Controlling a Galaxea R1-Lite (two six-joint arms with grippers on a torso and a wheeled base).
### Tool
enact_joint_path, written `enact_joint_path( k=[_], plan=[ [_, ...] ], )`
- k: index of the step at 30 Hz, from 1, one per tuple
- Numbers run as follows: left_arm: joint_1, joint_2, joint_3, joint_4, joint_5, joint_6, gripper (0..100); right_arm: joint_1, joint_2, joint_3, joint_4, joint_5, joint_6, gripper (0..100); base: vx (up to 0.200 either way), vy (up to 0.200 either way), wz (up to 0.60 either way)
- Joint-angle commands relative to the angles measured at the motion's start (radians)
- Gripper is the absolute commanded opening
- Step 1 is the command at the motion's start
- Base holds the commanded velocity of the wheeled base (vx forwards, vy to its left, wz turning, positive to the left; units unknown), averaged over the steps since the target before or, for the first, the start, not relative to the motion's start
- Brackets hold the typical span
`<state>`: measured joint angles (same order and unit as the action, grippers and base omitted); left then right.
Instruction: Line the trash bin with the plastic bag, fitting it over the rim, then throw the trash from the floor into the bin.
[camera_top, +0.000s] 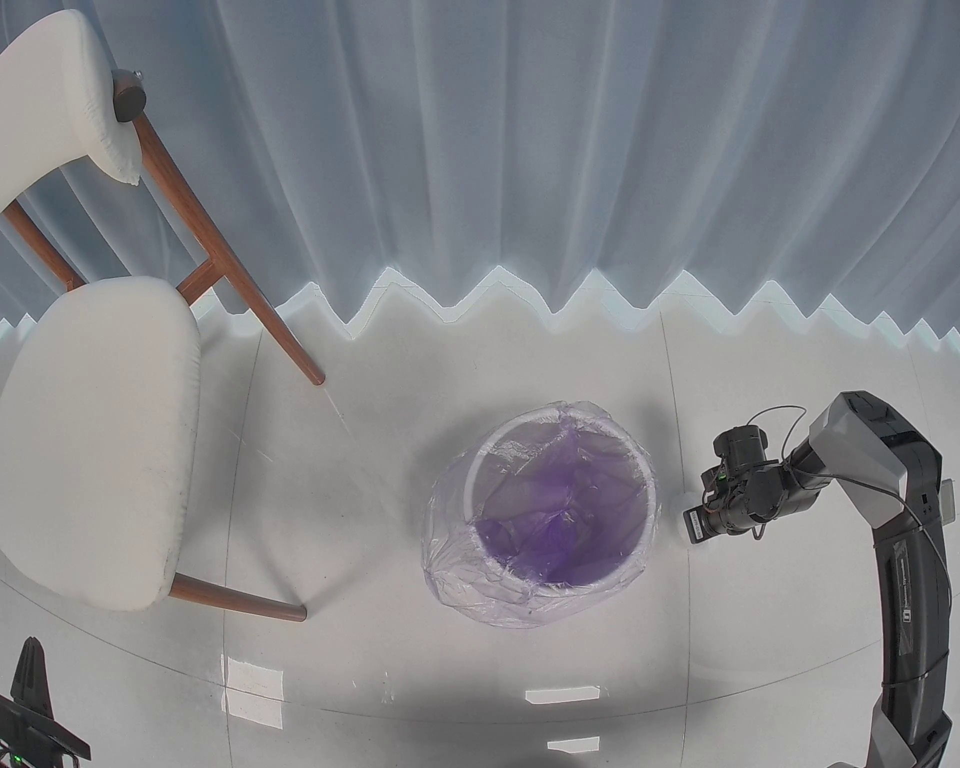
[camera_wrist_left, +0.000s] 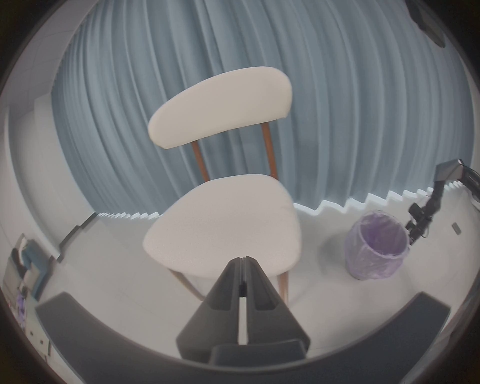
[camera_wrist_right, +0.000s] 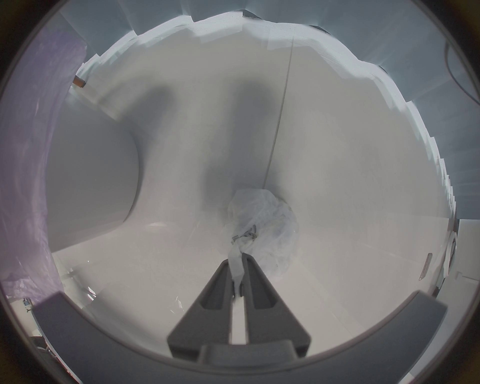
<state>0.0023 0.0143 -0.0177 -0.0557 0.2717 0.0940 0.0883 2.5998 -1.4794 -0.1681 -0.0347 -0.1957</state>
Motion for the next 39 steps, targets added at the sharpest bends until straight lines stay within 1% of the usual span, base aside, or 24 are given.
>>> enact_joint_path(
  k=[1,2,4,8,9,10,11,12,13,14,16,17,18,19,23,25,27,30,31,34,39],
  plan=[
    [-0.001,-0.014,0.016,-0.003,-0.152,0.036,0,-0.025,-0.104,0.016,0.001,0.013,0.006,0,0.0,0.0,0.0],
    [-0.001,-0.014,0.015,-0.001,-0.215,0.033,0,-0.03,-0.144,0.03,0.002,0.03,0.007,0,0.0,0.0,0.0],
    [-0.001,-0.014,0.015,0.001,-0.289,0.021,0,-0.051,-0.233,0.079,0.004,0.078,0.007,0,0.0,0.0,0.0],
    [-0.001,-0.014,0.018,0.008,-0.309,0.016,0,-0.088,-0.466,0.251,0.004,0.156,0.009,0,0.0,0.0,0.0],
    [-0.001,-0.014,0.018,0.008,-0.31,0.016,0,-0.094,-0.5,0.277,0.002,0.165,0.009,0,0.0,0.0,0.0],
    [-0.001,-0.014,0.018,0.008,-0.322,0.013,0,-0.107,-0.576,0.332,0.001,0.185,0.009,0,0.0,0.0,0.0],
    [-0.001,-0.014,0.018,0.01,-0.327,0.012,0,-0.108,-0.595,0.343,0.001,0.19,0.01,0,0.0,0.0,0.0],
    [-0.001,-0.014,0.015,0.014,-0.355,0.0,0,-0.113,-0.681,0.399,-0.002,0.213,0.016,0,0.0,0.0,0.0],
    [-0.001,-0.014,0.015,0.014,-0.355,0.0,0,-0.113,-0.681,0.399,-0.002,0.213,0.016,0,0.0,0.0,0.0],
    [-0.005,-0.008,0.008,0.037,-0.368,-0.01,0,-0.111,-0.8,0.482,-0.002,0.246,0.035,0,0.0,0.0,0.0],
    [-0.007,0.0,0.005,0.042,-0.368,-0.007,0,-0.105,-0.888,0.547,-0.002,0.262,0.042,0,0.0,0.0,0.0],
    [-0.007,0.0,0.005,0.042,-0.368,-0.007,0,-0.105,-0.888,0.547,-0.002,0.262,0.042,0,0.0,0.0,0.0],
    [-0.007,0.004,0.005,0.043,-0.368,-0.002,0,-0.098,-0.932,0.577,-0.002,0.268,0.044,0,0.0,0.0,0.0],
    [-0.001,0.004,0.007,0.04,-0.367,-0.002,0,-0.074,-0.988,0.62,-0.002,0.285,0.044,0,0.0,0.0,0.0],
    [0.001,-0.004,0.007,0.04,-0.367,-0.002,0,-0.038,-1.049,0.703,-0.019,0.314,0.044,0,0.0,0.0,0.0],
    [-0.002,-0.011,0.01,0.034,-0.368,-0.004,0,0.007,-1.066,0.726,-0.042,0.328,0.045,0,0.0,0.0,0.0],
    [-0.002,-0.013,0.01,0.034,-0.368,-0.004,0,0.07,-1.077,0.768,-0.083,0.338,0.045,0,0.0,0.0,0.0],
    [-0.002,-0.013,0.01,0.034,-0.37,-0.004,0,0.162,-1.067,0.817,-0.157,0.338,0.045,0,0.0,0.0,0.0],
    [-0.002,-0.013,0.01,0.034,-0.37,-0.004,0,0.215,-1.052,0.832,-0.206,0.335,0.045,0,0.0,0.0,0.0],
    [-0.002,-0.013,0.012,0.027,-0.37,-0.005,0,0.297,-1.004,0.837,-0.274,0.329,0.045,0,0.0,0.0,0.0],
    [-0.002,-0.013,0.013,0.019,-0.371,-0.007,0,0.375,-0.894,0.791,-0.329,0.286,0.045,0,0.0,0.0,0.0]
  ],
)
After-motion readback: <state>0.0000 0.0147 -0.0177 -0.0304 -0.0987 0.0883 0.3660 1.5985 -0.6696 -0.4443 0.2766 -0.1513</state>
